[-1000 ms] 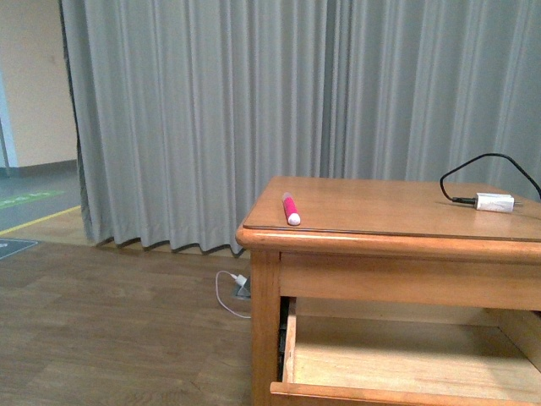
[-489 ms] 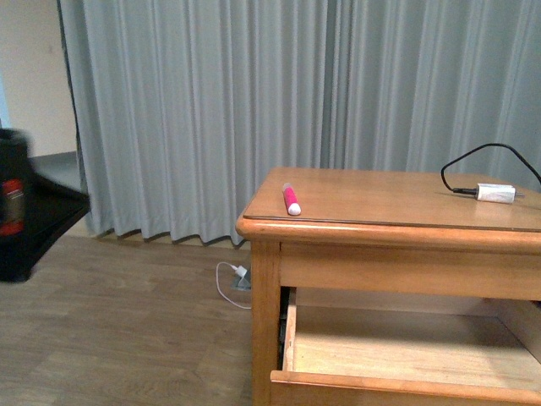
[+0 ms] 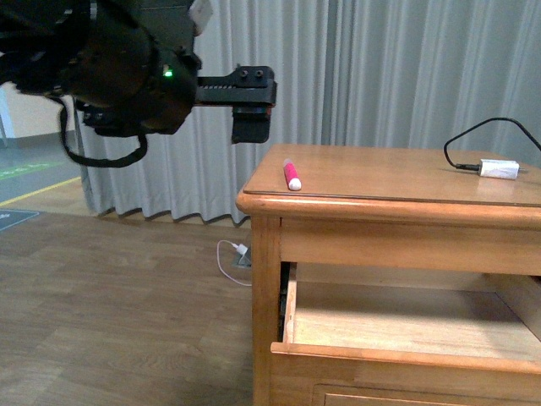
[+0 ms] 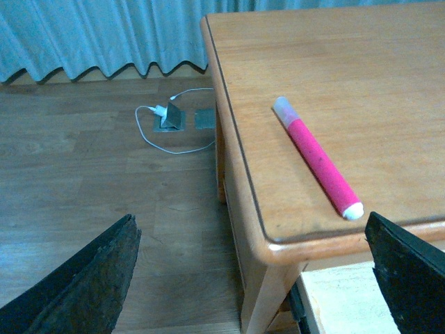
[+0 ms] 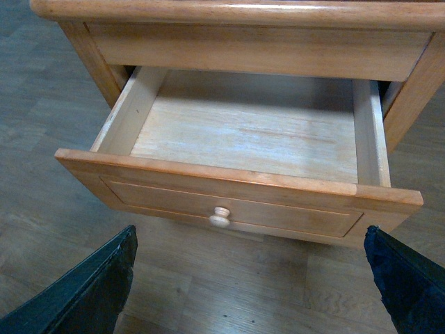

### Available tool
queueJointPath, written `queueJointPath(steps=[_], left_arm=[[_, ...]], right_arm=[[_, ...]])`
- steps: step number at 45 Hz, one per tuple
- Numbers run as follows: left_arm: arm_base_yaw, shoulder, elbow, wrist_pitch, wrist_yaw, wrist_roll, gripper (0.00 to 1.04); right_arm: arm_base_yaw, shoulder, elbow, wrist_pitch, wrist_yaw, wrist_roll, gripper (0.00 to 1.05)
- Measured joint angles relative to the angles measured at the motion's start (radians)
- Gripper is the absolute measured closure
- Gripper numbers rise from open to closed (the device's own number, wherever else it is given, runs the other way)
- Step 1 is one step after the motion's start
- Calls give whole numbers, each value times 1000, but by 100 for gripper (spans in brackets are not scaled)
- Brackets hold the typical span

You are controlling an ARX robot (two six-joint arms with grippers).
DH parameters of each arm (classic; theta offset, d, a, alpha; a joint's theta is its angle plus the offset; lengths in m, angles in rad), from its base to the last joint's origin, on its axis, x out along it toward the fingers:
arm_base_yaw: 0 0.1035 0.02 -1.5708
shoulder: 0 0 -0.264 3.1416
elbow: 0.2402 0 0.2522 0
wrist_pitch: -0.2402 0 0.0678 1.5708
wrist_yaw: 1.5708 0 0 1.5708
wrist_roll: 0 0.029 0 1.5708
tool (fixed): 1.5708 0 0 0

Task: Place pink marker in drawer with both arms

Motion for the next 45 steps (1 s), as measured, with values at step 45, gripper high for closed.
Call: queueJointPath(steps=[45], left_arm=[[-105, 479, 564, -262, -76, 13, 6]], right_arm=[[0, 0, 0, 0, 0, 0, 8]])
